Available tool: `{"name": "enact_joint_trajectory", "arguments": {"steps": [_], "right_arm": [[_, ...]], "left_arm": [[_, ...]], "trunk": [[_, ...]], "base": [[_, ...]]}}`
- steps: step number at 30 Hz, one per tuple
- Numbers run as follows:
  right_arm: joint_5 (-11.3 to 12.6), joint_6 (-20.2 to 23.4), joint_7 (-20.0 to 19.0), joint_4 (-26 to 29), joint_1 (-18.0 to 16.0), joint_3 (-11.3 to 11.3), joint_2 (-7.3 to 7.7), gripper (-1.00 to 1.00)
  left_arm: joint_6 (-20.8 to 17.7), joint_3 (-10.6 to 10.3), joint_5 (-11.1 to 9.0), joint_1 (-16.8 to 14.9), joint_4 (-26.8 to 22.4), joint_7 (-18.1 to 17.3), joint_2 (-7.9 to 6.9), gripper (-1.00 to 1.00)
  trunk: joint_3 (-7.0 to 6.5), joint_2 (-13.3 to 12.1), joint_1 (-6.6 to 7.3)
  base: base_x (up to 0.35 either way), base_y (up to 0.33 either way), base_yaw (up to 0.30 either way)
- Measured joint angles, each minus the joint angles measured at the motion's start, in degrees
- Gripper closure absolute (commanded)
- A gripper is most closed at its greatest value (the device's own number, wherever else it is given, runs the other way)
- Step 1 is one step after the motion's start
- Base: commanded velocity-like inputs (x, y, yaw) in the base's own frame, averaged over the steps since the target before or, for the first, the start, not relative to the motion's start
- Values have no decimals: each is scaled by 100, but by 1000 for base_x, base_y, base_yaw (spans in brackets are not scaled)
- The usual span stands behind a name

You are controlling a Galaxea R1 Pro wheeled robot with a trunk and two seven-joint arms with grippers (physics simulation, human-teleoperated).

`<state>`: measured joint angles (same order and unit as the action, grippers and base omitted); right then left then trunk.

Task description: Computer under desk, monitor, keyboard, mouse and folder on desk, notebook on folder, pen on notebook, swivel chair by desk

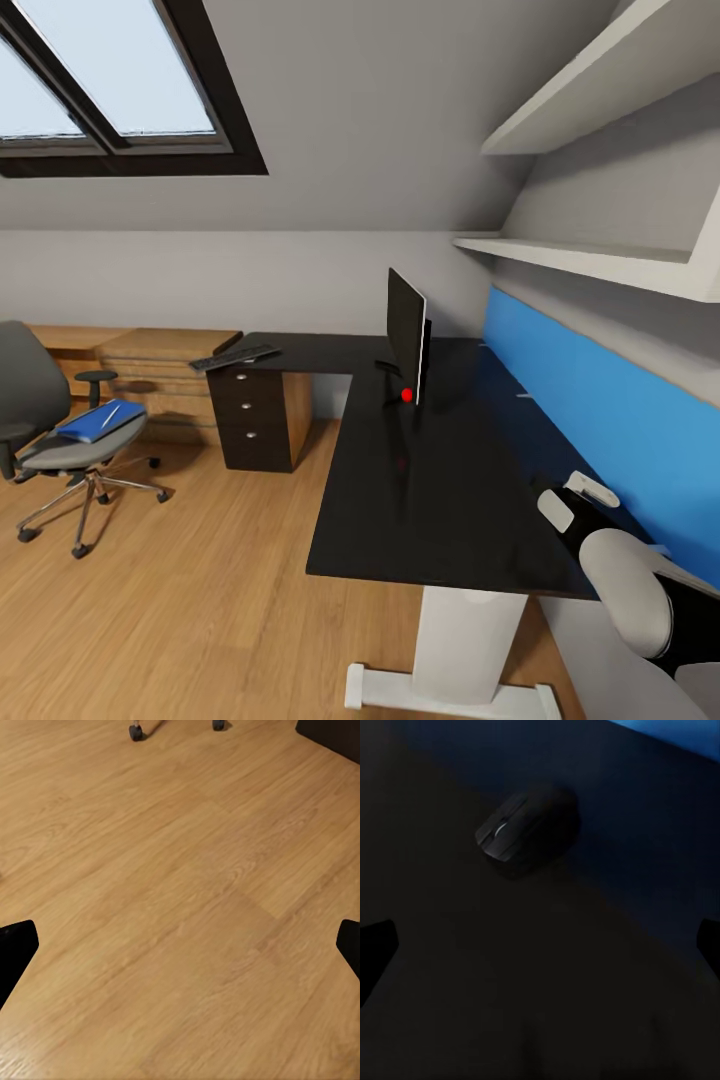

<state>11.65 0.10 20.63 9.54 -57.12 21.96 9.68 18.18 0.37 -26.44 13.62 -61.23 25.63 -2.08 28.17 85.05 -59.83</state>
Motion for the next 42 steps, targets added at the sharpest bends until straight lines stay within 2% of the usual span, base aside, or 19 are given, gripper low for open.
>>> {"name": "enact_joint_trajectory", "arguments": {"steps": [12,18,31,33,42], "right_arm": [[0,3,0,0,-5,0,-2,-100],[-2,-2,3,0,-6,0,-2,-100],[16,-475,50,10,-1,9,3,-100],[24,-590,96,10,0,13,6,-100],[41,-805,501,6,-2,26,2,-100]], "left_arm": [[-5,22,0,0,5,-17,0,-100],[-12,-11,6,0,62,-29,-7,-100],[3,-133,9,0,160,-21,-6,-100],[0,-222,13,0,160,-27,-5,-100],[5,-249,21,1,161,-20,-5,-100]], "trunk": [[0,0,0],[0,0,2],[0,0,2],[0,0,1],[0,0,1]], "base": [[4,0,0],[171,0,0],[70,0,0],[54,0,0],[50,0,0]]}}
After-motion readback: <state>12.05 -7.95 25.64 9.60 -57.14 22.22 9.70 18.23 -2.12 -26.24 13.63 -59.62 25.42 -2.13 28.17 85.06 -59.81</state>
